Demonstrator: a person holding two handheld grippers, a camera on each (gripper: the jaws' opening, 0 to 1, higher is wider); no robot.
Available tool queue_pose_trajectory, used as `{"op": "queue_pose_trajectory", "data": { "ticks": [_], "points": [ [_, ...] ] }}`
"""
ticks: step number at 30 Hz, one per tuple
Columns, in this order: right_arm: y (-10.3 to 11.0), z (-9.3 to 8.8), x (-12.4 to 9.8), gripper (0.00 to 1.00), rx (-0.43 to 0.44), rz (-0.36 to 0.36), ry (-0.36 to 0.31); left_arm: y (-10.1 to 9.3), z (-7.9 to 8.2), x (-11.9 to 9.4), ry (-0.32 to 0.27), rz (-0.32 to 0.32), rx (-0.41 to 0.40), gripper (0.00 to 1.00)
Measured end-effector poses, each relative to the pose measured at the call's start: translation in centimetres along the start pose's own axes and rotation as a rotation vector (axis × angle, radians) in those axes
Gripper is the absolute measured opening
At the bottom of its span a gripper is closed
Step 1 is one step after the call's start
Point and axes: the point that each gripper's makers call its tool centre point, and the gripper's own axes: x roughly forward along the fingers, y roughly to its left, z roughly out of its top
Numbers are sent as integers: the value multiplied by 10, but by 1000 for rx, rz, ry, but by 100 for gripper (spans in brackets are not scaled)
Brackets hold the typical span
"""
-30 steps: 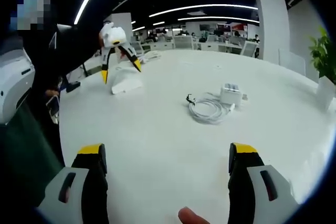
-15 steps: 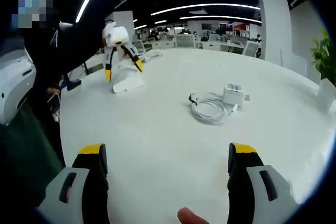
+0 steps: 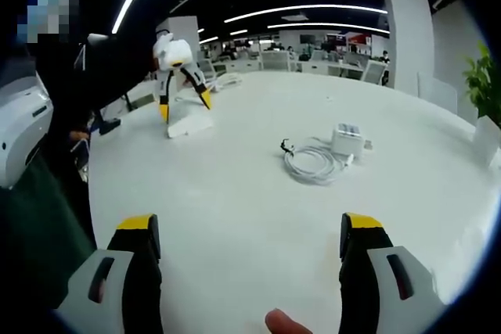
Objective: Straighten the power strip on the desk, plug the charger into it
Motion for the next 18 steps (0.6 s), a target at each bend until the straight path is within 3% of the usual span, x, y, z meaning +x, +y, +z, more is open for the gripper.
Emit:
{"op": "queue_pose_trajectory", "data": {
  "ticks": [18],
  "points": [
    [-2,-3,0,95,8,-1,-1,4,-5,5,49,-7,12,69]
  ]
}}
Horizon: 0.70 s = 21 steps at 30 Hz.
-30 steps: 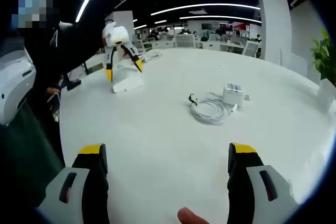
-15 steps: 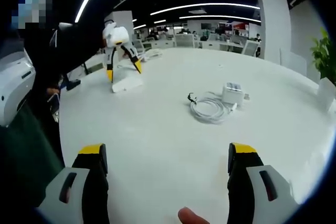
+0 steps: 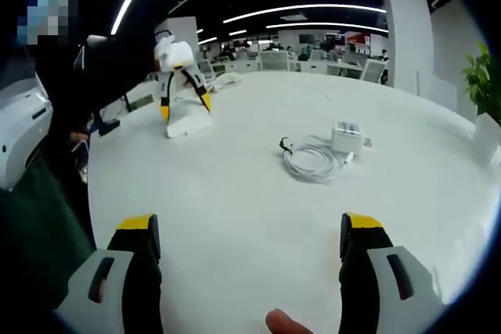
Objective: Straighten the power strip on the desk, plug the charger into it
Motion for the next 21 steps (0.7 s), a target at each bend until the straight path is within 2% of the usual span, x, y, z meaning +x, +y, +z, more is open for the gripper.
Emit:
{"op": "queue_pose_trajectory", "data": {
  "ticks": [10,21],
  "points": [
    [4,6,0,95,-13,4,-10,0,0,0,36,-17,48,67],
    [15,13,1,95,-42,20,-21,1,-1,-1,34,-16,31,67]
  ]
}}
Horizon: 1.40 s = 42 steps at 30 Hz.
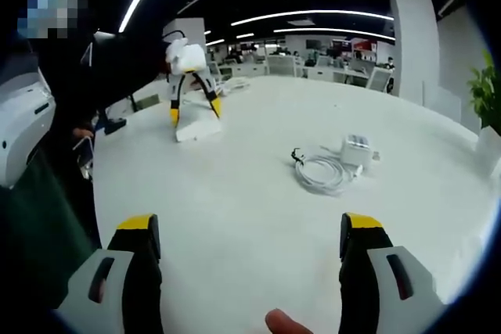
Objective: Straighten the power strip on the desk, plug the charger into it
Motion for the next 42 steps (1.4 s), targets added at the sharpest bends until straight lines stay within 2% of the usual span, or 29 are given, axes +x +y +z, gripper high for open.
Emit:
{"op": "queue_pose_trajectory", "data": {
  "ticks": [6,13,42],
  "points": [
    [1,3,0,95,3,-4,-10,1,1,0,-50,-1,-3,67],
    [3,2,-1,95,-11,2,-4,2,2,1,-32,0,-2,66],
    [-1,-5,-6,95,0,-6,-6,2,5,3,-46,2,-15,67]
  ]
}}
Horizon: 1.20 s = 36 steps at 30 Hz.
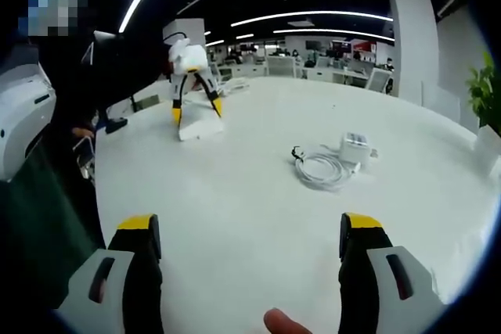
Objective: Straighten the power strip on the desk, plug the charger into it
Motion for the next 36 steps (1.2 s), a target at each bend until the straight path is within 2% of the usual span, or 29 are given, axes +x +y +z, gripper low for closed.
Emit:
{"op": "queue_pose_trajectory", "data": {
  "ticks": [9,36],
  "points": [
    [1,0,0,95,-3,3,2,0,5,1,-12,6,-25,67],
    [3,-1,-2,94,-6,9,-2,15,18,3,-38,30,-121,67]
  ]
}}
